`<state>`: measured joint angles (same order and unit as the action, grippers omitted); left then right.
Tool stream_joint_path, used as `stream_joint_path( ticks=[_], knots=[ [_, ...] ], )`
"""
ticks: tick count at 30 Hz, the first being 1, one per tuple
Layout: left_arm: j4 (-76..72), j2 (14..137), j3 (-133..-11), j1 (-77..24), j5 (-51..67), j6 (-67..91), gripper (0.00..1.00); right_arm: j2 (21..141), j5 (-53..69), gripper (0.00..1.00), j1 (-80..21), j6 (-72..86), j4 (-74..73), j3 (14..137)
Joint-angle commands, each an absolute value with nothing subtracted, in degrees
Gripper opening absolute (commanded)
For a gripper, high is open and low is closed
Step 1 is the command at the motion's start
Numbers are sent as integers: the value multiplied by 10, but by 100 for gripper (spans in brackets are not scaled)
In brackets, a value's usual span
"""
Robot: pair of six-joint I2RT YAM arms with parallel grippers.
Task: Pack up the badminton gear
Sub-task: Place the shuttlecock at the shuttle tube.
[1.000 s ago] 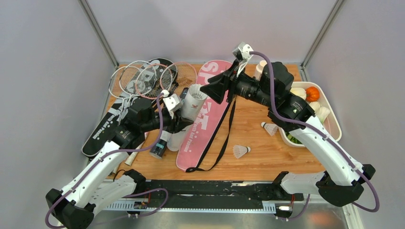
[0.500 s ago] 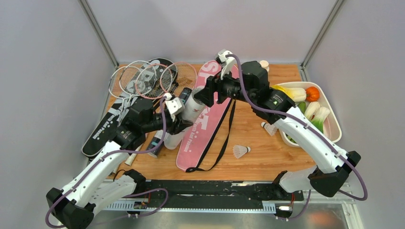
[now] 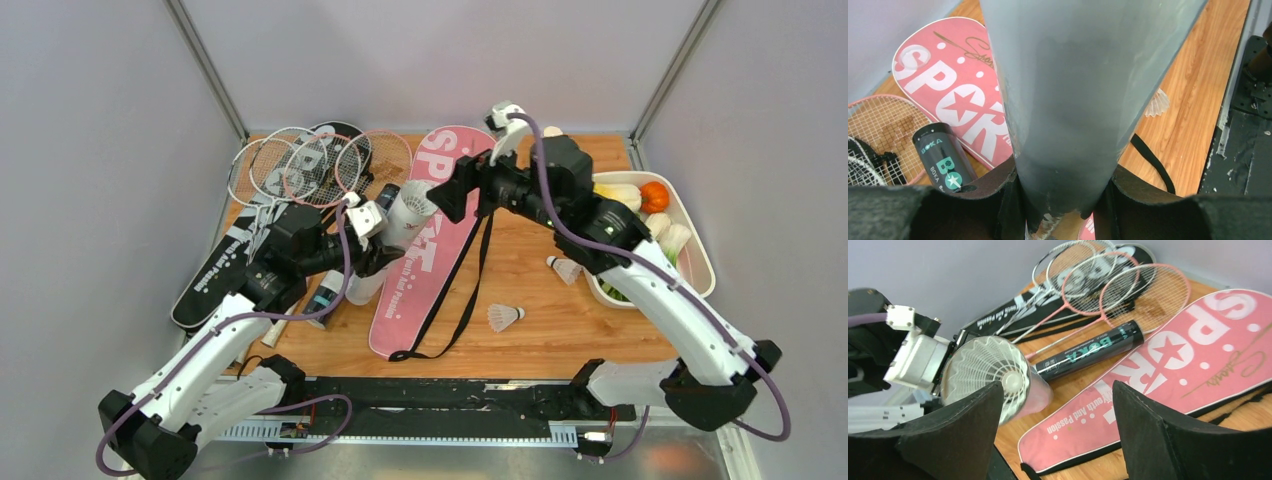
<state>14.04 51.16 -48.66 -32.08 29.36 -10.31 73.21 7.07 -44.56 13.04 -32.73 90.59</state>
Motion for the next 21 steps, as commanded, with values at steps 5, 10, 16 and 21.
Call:
stream_joint_path(
  ticks=[5,10,16,21],
  knots=[
    [54,517,-484,-321,282,-41,26,600,-93,84,-447,211,-299,819],
    [39,513,-482,-321,291,-17,26,556,-182,82,-447,272,-327,700],
    [25,484,-469,-321,296,-10,26,559,-211,73,-448,327,-384,565],
    [19,457,-440,-321,280,-21,26,609,-183,67,-449,368,-408,497]
  ],
)
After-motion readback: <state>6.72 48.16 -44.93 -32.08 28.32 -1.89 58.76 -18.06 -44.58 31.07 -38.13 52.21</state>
